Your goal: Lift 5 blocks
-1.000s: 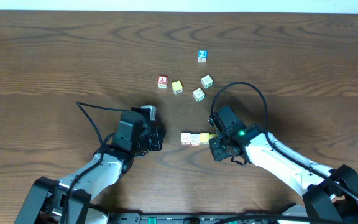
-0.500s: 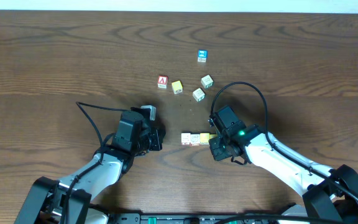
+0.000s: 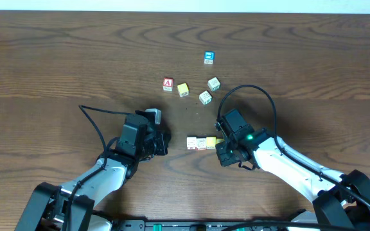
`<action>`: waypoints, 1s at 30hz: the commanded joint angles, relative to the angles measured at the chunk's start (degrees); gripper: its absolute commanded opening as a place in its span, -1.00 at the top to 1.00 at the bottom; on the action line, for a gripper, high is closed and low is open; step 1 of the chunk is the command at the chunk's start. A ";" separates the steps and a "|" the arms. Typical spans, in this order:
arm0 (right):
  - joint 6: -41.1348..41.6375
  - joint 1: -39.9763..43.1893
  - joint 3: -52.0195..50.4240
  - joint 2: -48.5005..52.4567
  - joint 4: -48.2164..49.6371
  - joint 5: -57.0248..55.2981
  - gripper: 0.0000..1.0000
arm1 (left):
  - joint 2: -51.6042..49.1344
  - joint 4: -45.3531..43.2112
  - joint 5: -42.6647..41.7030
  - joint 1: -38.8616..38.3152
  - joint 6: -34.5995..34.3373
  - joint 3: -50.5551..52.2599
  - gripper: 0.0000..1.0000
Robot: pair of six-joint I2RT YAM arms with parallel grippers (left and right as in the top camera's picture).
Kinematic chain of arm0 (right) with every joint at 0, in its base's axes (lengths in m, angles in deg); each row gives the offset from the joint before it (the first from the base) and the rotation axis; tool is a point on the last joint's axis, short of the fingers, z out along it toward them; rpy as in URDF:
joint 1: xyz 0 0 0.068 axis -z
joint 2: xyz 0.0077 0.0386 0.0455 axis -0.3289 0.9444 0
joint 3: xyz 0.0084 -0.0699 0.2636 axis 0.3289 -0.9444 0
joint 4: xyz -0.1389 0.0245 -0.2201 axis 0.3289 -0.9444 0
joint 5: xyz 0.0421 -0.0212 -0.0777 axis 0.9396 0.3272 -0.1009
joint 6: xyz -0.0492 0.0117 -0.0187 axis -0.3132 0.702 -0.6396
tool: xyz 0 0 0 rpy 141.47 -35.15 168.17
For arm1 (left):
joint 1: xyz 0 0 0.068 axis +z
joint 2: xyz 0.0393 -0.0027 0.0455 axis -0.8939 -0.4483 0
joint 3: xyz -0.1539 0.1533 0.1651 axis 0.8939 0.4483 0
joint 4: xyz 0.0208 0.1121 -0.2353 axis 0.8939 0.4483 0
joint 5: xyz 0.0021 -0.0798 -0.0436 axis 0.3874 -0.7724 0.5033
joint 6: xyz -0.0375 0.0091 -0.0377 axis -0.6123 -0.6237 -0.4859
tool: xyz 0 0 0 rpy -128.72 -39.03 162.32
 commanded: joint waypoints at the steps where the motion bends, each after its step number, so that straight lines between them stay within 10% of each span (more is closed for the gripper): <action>1: 0.15 -0.39 -0.15 0.26 0.02 0.35 0.97 | -0.22 0.09 0.96 -0.22 0.33 -1.14 0.85; 30: 0.15 -0.39 -0.15 0.26 0.44 -2.56 0.98 | -0.22 0.09 0.96 -0.22 0.33 -1.14 0.86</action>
